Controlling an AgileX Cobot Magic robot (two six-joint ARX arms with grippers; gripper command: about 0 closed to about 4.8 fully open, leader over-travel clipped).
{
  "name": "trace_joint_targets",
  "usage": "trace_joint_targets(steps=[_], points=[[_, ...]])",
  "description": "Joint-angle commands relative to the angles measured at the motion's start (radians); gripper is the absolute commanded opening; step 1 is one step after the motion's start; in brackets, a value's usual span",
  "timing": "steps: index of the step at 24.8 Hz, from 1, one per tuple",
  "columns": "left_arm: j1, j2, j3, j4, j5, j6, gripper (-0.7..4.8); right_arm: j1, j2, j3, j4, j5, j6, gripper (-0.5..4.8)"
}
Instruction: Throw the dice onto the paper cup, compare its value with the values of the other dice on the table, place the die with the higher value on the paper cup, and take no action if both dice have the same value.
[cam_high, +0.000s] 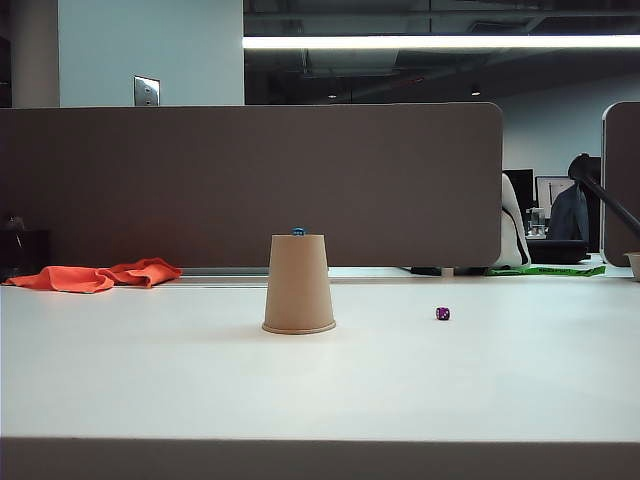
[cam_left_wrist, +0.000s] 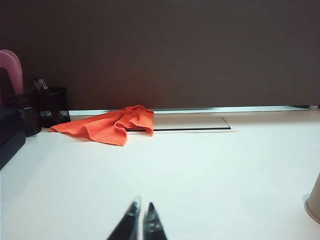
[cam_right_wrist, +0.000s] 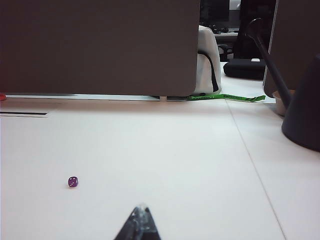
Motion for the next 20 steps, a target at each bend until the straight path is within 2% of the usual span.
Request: trace_joint_targets(steps=[1, 20], points=[[0.0, 0.001, 0.004, 0.006, -0.003, -0.003, 0.22, 0.001, 0.0, -0.002, 0.01, -0.001, -0.003, -0.01], [-0.001, 0.001, 0.004, 0.036, 0.001, -0.004, 0.22, -0.002, 0.0, -0.002, 0.018, 0.003, -0.003, -0.01]])
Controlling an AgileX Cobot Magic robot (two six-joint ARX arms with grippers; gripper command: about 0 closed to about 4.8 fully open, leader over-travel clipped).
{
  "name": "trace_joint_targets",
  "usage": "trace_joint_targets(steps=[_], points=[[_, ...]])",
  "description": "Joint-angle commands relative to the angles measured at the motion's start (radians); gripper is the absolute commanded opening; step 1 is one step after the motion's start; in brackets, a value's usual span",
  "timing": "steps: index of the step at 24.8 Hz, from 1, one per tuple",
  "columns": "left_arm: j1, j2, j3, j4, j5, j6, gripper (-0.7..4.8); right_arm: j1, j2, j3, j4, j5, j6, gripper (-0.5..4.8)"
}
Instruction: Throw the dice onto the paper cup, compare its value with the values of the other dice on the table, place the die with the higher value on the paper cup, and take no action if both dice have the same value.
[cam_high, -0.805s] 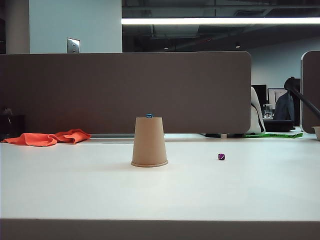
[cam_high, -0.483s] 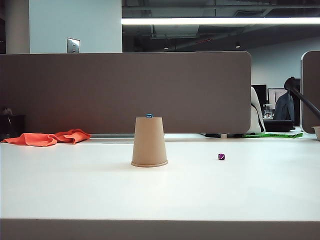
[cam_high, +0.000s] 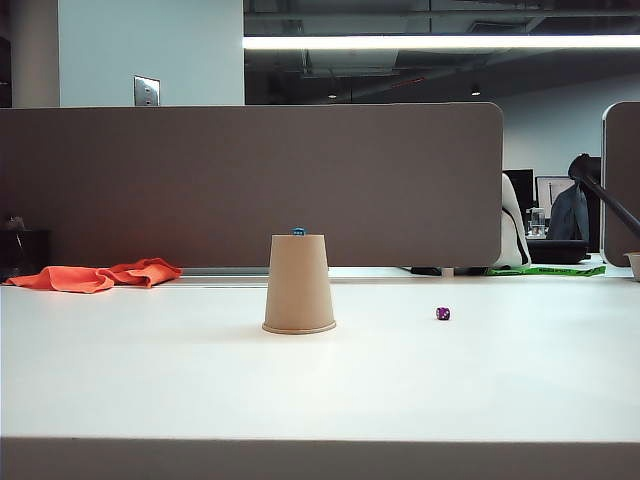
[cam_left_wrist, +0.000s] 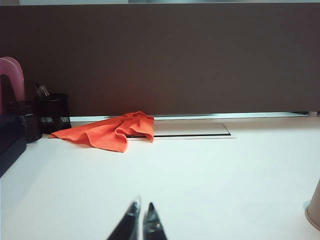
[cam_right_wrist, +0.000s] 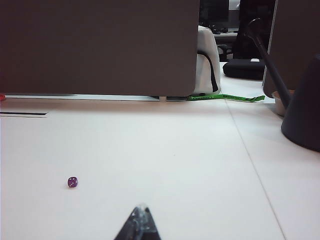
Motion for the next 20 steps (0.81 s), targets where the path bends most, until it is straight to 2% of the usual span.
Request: trace_joint_targets(steps=[1, 4, 5, 8, 13, 16, 20], points=[[-0.001, 0.001, 0.004, 0.014, 0.0, -0.004, 0.21, -0.001, 0.0, -0.002, 0.02, 0.005, -0.003, -0.01], [-0.001, 0.001, 0.006, 0.014, 0.007, -0.004, 0.1, -0.001, 0.0, -0.001, 0.045, 0.007, -0.003, -0.01], [-0.001, 0.001, 0.008, 0.014, 0.01, -0.004, -0.08, -0.001, 0.0, -0.001, 0.063, 0.0, -0.003, -0.01], [-0.001, 0.001, 0.024, 0.013, 0.011, -0.003, -0.06, 0.005, 0.0, 0.022, 0.108, -0.028, -0.003, -0.01], [-0.001, 0.016, 0.125, -0.076, 0.014, 0.004, -0.06, 0.005, 0.011, 0.156, -0.045, -0.019, -0.003, -0.01], [-0.002, 0.066, 0.188, -0.124, 0.05, 0.004, -0.06, 0.005, 0.038, 0.222, -0.138, -0.02, -0.003, -0.01], [-0.007, 0.277, 0.324, -0.129, 0.129, 0.005, -0.06, 0.005, 0.143, 0.32, -0.204, -0.021, -0.007, -0.01]])
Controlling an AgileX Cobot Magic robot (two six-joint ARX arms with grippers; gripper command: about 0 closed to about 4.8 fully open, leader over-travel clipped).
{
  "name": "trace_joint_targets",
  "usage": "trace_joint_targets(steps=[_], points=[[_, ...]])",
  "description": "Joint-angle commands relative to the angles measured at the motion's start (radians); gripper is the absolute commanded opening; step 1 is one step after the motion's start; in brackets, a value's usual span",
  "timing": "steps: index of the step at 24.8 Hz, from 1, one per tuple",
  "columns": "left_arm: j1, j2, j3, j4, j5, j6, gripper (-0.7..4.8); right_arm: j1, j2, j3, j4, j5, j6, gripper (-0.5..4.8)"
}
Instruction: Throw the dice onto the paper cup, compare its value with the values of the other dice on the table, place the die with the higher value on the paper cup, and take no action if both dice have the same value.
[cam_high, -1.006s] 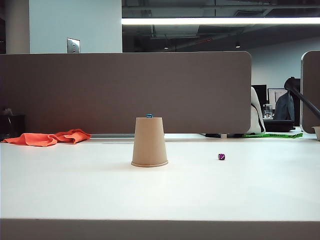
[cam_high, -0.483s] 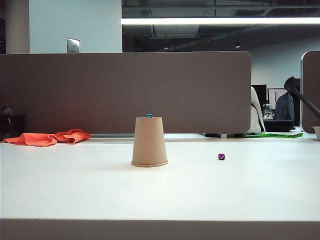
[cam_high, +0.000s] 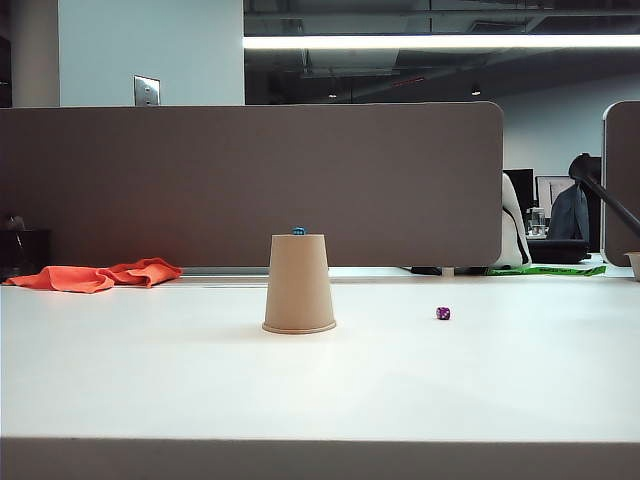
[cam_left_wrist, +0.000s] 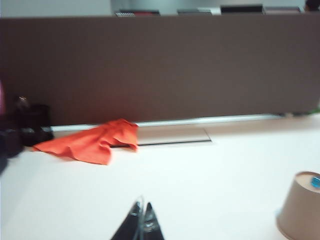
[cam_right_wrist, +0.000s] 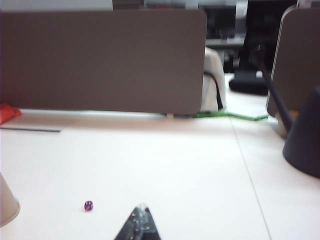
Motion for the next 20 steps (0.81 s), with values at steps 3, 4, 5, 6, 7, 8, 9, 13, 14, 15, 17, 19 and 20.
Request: trace_joint_targets(steps=[3, 4, 5, 6, 7, 8, 9, 13, 14, 15, 17, 19, 20], points=[[-0.055, 0.31, 0.193, 0.015, 0.085, 0.043, -0.06, 0.0, 0.178, 0.124, -0.026, 0.001, -0.005, -0.01], [-0.082, 0.368, 0.226, 0.025, 0.092, 0.074, -0.06, 0.0, 0.209, 0.142, -0.029, 0.001, -0.005, -0.01], [-0.107, 0.414, 0.251, 0.035, 0.09, 0.093, -0.06, 0.0, 0.241, 0.159, -0.033, 0.001, -0.005, -0.01], [-0.14, 0.468, 0.277, 0.054, 0.09, 0.111, -0.06, 0.0, 0.282, 0.179, -0.037, -0.001, -0.006, -0.01], [-0.167, 0.511, 0.295, 0.076, 0.089, 0.12, -0.06, 0.0, 0.314, 0.194, -0.041, -0.007, -0.009, -0.01], [-0.195, 0.551, 0.31, 0.098, 0.088, 0.124, -0.06, 0.001, 0.344, 0.209, -0.046, -0.012, -0.016, -0.01], [-0.222, 0.59, 0.324, 0.122, 0.085, 0.13, -0.06, 0.002, 0.381, 0.23, -0.056, -0.026, -0.032, -0.01], [-0.32, 0.767, 0.349, 0.27, 0.083, 0.135, -0.06, 0.046, 0.541, 0.3, -0.065, -0.032, -0.053, -0.01], [-0.335, 0.823, 0.349, 0.309, 0.083, 0.135, -0.06, 0.079, 0.6, 0.333, -0.083, -0.033, -0.053, -0.01], [-0.338, 0.852, 0.349, 0.32, 0.084, 0.135, -0.06, 0.095, 0.63, 0.347, -0.089, -0.032, -0.053, -0.01], [-0.338, 0.9, 0.349, 0.335, 0.087, 0.135, -0.06, 0.138, 0.692, 0.378, -0.104, -0.028, -0.053, -0.01], [-0.338, 0.94, 0.351, 0.341, 0.092, 0.135, -0.06, 0.181, 0.753, 0.408, -0.122, -0.012, -0.053, -0.01], [-0.338, 0.958, 0.351, 0.348, 0.092, 0.135, -0.06, 0.201, 0.781, 0.421, -0.126, -0.002, -0.053, -0.01]])
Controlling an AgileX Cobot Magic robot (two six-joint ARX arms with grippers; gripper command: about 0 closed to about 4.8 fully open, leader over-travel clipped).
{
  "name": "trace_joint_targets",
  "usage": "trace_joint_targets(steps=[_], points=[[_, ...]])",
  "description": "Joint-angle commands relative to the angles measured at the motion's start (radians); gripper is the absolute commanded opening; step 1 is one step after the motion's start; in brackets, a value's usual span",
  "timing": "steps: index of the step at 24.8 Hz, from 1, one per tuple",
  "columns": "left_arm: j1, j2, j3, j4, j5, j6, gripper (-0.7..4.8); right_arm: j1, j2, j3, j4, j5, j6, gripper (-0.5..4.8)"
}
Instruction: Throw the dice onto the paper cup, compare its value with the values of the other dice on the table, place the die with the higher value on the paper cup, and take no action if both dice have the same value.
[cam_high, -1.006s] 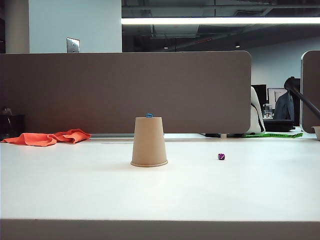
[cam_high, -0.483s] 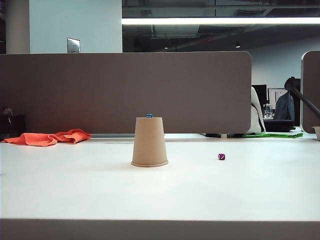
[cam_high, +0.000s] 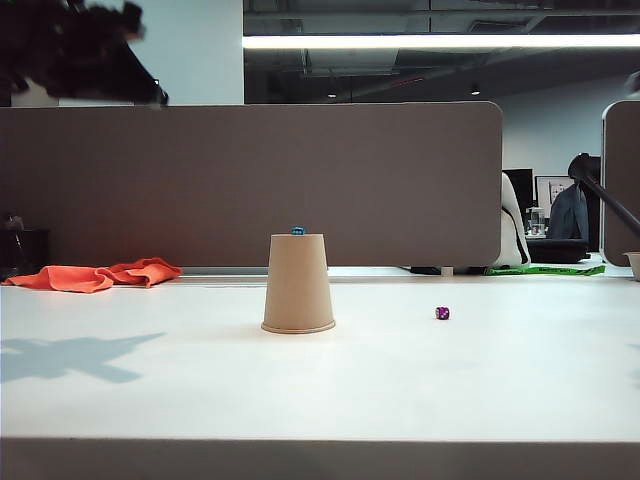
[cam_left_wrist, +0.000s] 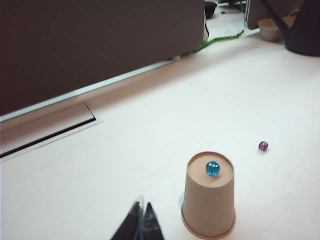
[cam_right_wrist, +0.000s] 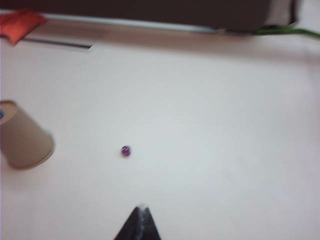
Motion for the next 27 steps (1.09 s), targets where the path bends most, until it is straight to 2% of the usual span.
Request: trace_joint_targets(steps=[1, 4, 7, 11, 17, 19, 21, 24, 27], points=[[0.0, 0.053, 0.005, 0.044, 0.008, 0.003, -0.06, 0.059, 0.08, 0.043, -0.024, 0.032, -0.005, -0.01], [0.0, 0.098, 0.005, 0.077, 0.013, 0.015, -0.06, 0.122, 0.162, 0.076, -0.021, 0.085, -0.005, -0.01], [0.0, 0.145, 0.009, 0.12, 0.045, 0.097, -0.06, 0.192, 0.261, 0.114, -0.022, 0.161, -0.005, -0.01], [0.0, 0.197, 0.045, 0.125, 0.052, 0.182, -0.06, 0.227, 0.332, 0.146, -0.005, 0.175, -0.004, 0.0], [0.0, 0.297, 0.149, 0.125, 0.066, 0.208, -0.06, 0.247, 0.378, 0.154, 0.054, 0.206, -0.004, 0.0], [0.0, 0.33, 0.182, 0.126, 0.098, 0.208, -0.06, 0.247, 0.381, 0.154, 0.058, 0.21, -0.005, 0.0], [0.0, 0.404, 0.248, 0.124, 0.207, 0.212, 0.02, 0.247, 0.381, 0.154, 0.064, 0.212, -0.005, 0.0], [0.0, 0.466, 0.292, 0.126, 0.301, 0.274, 0.83, 0.247, 0.381, 0.154, 0.066, 0.211, -0.005, 0.0], [0.0, 0.515, 0.319, 0.13, 0.338, 0.332, 0.92, 0.247, 0.381, 0.154, 0.066, 0.211, -0.004, 0.0]])
